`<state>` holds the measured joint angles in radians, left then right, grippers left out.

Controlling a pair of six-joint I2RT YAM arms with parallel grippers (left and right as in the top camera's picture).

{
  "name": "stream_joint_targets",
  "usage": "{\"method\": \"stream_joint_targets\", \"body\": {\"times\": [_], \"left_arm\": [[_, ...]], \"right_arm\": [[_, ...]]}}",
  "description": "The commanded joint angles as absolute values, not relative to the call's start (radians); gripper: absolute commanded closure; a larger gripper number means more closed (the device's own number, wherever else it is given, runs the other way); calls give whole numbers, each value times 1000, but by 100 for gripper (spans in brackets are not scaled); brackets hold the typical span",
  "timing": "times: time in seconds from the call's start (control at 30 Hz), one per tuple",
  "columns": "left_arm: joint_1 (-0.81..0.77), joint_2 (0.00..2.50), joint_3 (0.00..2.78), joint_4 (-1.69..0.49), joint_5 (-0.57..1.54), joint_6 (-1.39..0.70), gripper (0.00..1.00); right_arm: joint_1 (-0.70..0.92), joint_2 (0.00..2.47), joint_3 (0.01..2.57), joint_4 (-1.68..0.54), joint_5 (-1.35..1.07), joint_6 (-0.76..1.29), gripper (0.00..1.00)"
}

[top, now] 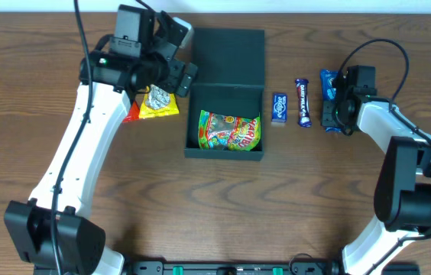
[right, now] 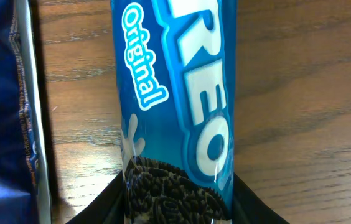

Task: Pack container
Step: 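Grasp the blue Oreo pack with the right gripper, then carry the Oreo pack with right gripper and drop it into box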

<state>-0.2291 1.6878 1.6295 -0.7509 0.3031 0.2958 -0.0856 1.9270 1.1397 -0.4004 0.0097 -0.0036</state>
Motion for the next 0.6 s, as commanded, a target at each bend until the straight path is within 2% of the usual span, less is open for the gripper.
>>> {"method": "stream_joint_targets", "body": {"times": [0.0, 0.07, 0.37, 0.57], "left_arm": [[-199, 1672, 1646, -751, 285, 303, 5], [-180, 1670, 1647, -750, 285, 289, 5], [-68, 1641, 1649, -742, 286, 283, 5], [-31, 1639, 1649, -730, 289, 281, 5]], "right_arm": [[-77, 1937, 1157, -408, -39, 15, 93], [-77, 1926, 1164, -416, -55, 14, 99], [-55, 1772, 1305, -479, -61, -15, 99], [54, 1667, 1374, -449, -61, -254, 99]]}}
